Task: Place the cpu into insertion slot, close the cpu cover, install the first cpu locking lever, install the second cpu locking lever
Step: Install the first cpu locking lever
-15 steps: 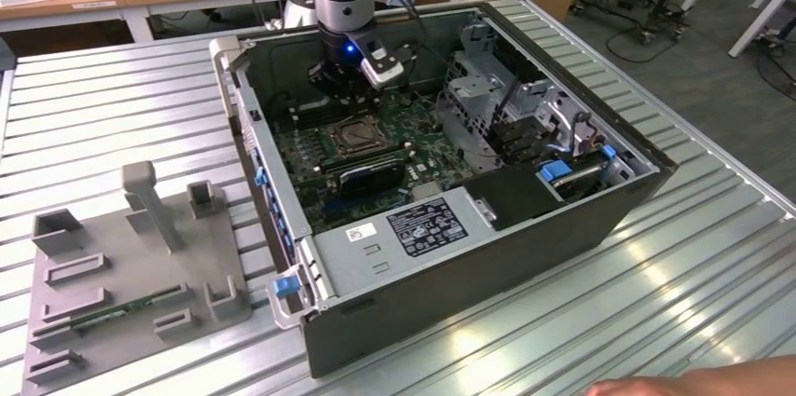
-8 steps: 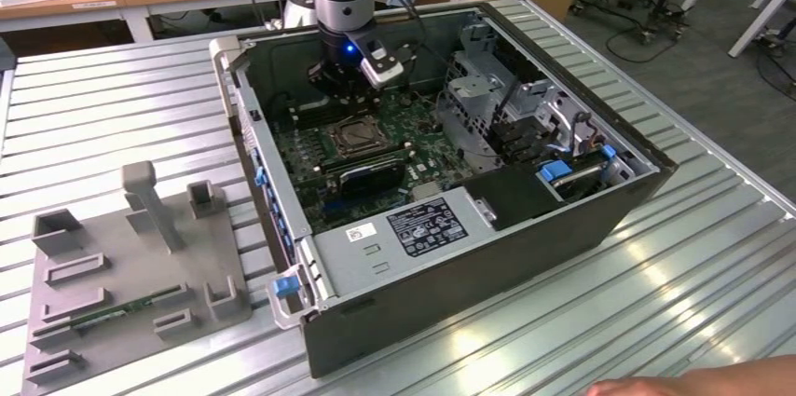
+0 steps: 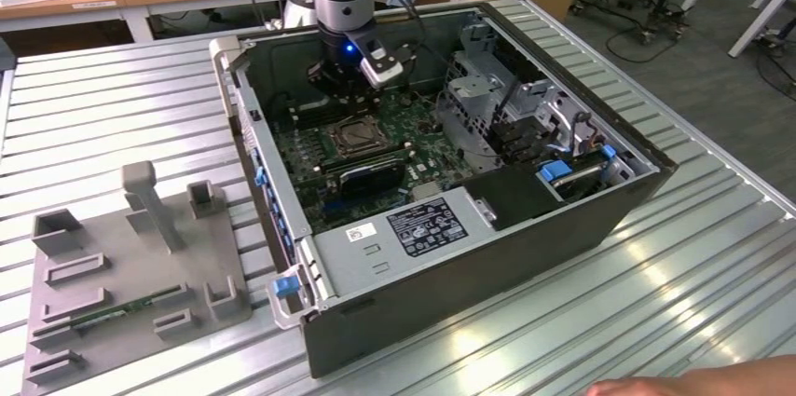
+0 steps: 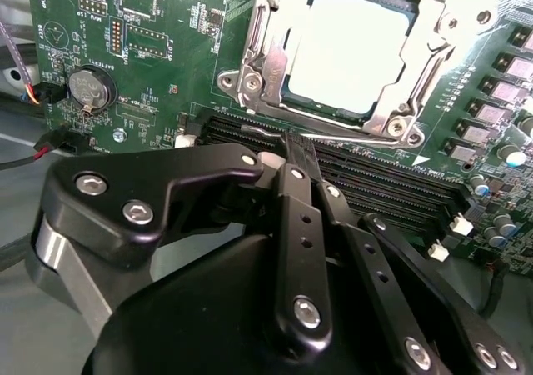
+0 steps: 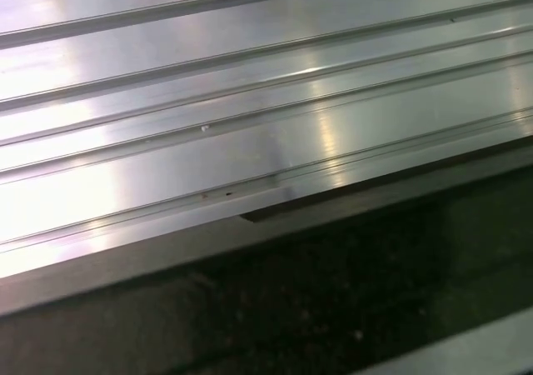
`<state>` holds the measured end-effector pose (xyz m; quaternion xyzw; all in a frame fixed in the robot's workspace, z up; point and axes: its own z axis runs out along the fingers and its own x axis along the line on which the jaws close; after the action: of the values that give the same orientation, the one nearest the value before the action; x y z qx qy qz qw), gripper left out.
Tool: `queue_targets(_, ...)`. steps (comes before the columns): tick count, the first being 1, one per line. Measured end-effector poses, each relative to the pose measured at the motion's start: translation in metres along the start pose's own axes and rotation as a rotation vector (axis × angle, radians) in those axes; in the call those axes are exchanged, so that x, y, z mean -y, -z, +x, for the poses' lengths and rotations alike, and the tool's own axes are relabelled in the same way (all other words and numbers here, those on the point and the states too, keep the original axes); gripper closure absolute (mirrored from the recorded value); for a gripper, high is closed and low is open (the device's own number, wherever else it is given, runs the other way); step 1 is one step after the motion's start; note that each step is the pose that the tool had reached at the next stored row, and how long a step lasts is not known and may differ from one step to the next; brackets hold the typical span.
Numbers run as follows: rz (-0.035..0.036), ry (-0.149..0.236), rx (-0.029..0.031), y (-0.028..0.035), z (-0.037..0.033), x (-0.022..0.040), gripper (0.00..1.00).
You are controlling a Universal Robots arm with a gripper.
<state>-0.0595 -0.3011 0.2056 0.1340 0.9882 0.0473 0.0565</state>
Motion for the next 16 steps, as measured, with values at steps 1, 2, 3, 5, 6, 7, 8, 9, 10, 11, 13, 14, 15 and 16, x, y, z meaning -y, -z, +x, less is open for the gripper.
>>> queue_targets(1, -0.0001, 0.000, -0.0001, 0.0000, 0.0000, 0.0000, 0.89)
queue_targets(2, -0.0002, 0.000, -0.0001, 0.0000, 0.0000, 0.0000, 0.89)
queue_targets(3, -0.0003, 0.000, -0.0001, 0.0000, 0.0000, 0.0000, 0.89)
queue_targets(5, -0.0001, 0.000, -0.0002, -0.0001, -0.0002, 0.0000, 0.89)
queue_targets(6, -0.0002, 0.000, -0.0001, -0.0002, -0.0004, -0.0001, 0.89)
queue_targets(7, -0.0002, 0.000, 0.0000, -0.0004, -0.0005, -0.0001, 0.89)
queue_targets(8, -0.0002, 0.000, 0.0000, -0.0007, -0.0006, -0.0001, 0.89)
queue_targets(9, -0.0003, 0.000, 0.0000, -0.0010, -0.0007, -0.0001, 0.89)
queue_targets(10, -0.0003, -0.001, 0.0000, -0.0012, -0.0008, -0.0001, 0.89)
queue_targets(11, -0.0002, 0.000, 0.0000, -0.0016, -0.0009, -0.0001, 0.89)
queue_targets(13, 0.0002, 0.000, 0.0000, -0.0022, -0.0009, 0.0000, 0.89)
queue_targets(14, 0.0007, 0.000, 0.0002, -0.0025, -0.0009, 0.0001, 0.89)
queue_targets(15, 0.0011, 0.000, 0.0002, -0.0028, -0.0009, 0.0002, 0.89)
queue_targets(16, 0.0015, 0.000, 0.0004, -0.0031, -0.0009, 0.0004, 0.89)
